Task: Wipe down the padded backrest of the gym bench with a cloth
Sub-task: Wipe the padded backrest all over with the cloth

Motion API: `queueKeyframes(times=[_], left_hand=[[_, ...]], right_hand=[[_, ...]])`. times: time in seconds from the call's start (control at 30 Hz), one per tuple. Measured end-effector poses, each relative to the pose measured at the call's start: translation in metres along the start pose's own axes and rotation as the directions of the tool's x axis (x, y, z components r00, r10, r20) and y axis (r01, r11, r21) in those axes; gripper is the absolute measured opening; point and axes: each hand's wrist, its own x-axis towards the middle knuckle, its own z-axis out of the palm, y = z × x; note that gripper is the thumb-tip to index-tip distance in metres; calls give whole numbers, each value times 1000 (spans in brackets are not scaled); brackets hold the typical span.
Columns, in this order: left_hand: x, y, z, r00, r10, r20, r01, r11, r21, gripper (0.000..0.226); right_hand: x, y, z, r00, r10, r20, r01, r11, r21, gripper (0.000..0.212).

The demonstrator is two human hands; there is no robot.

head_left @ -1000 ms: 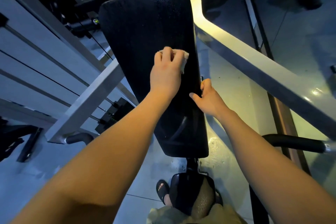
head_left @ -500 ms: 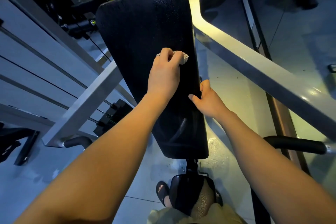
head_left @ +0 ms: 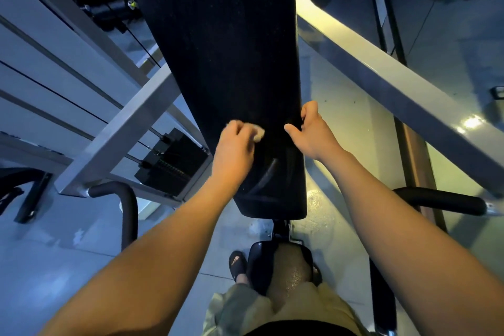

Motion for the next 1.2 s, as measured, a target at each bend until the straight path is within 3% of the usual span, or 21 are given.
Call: queueKeyframes(times=[0.1,0.17,0.27,0.43,0.53,0.63,0.77,0.9,1.03,1.13,1.2], left_hand=[[41,24,-32,953,75,-293,-120,983,-142,37],[58,31,-37,949,69,-306,-111,986,-122,38],[51,23,-13,977,96,-191,-85,994,64,30],[31,2,13,986,159,-51,-151,980,127,21],[9,-9,25,985,8,174,-32,990,138,17],[-36,-16,27,946,-144,290,171,983,-69,20],[-105,-27,3,934,-262,242,339,861,-380,22],[-153,-36,-36,893,-298,336,449,591,-670,23],[-181,-34,-77,900,-160,406,429,499,-753,11],[-191,-33,-97,869,-95,486,477,424,-770,20],[-190,-29,-105,837,-74,543,520,415,-746,31]], right_hand=[[-3,-2,3,1000,13,-23,-12,1000,28,34],[-7,-2,4,999,28,-25,-27,999,29,31],[-19,2,7,998,62,-4,-62,998,1,24],[-61,8,23,993,114,7,-114,992,44,15],[-93,7,38,989,139,44,-140,990,18,12],[-124,3,54,986,166,19,-166,986,0,11],[-166,-11,78,984,175,-12,-175,984,-16,8],[-198,-42,107,987,156,-36,-151,981,125,9],[-223,-75,127,984,175,-27,-144,879,454,22],[-238,-90,128,983,179,-24,-126,776,618,31],[-243,-93,127,985,168,-35,-108,767,633,30]])
